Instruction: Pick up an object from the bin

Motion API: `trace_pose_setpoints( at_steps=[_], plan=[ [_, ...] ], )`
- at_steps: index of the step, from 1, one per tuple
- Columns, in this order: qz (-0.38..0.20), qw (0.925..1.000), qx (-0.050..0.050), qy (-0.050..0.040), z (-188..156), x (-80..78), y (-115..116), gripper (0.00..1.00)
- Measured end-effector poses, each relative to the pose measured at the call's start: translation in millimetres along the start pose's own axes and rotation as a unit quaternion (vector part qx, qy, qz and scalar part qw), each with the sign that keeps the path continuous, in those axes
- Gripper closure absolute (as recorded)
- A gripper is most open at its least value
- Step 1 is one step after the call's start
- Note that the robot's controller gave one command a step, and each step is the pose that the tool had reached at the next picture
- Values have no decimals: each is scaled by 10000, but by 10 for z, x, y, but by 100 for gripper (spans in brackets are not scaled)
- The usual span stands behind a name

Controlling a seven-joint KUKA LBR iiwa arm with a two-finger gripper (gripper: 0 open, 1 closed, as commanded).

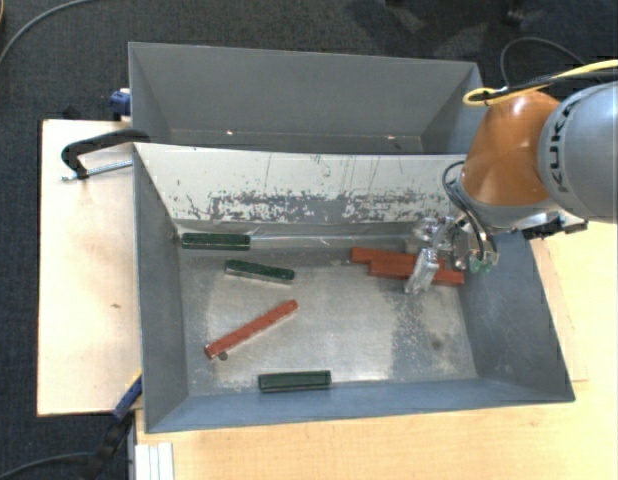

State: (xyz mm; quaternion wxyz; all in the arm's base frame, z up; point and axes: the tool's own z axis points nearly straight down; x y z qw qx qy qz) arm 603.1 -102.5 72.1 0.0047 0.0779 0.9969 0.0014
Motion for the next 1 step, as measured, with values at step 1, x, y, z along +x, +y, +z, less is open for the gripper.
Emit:
trace_pose_setpoints(
  at_steps=[1],
  plan=[
    [121, 9999, 17, -35, -1487, -52, -169, 100]
  ],
)
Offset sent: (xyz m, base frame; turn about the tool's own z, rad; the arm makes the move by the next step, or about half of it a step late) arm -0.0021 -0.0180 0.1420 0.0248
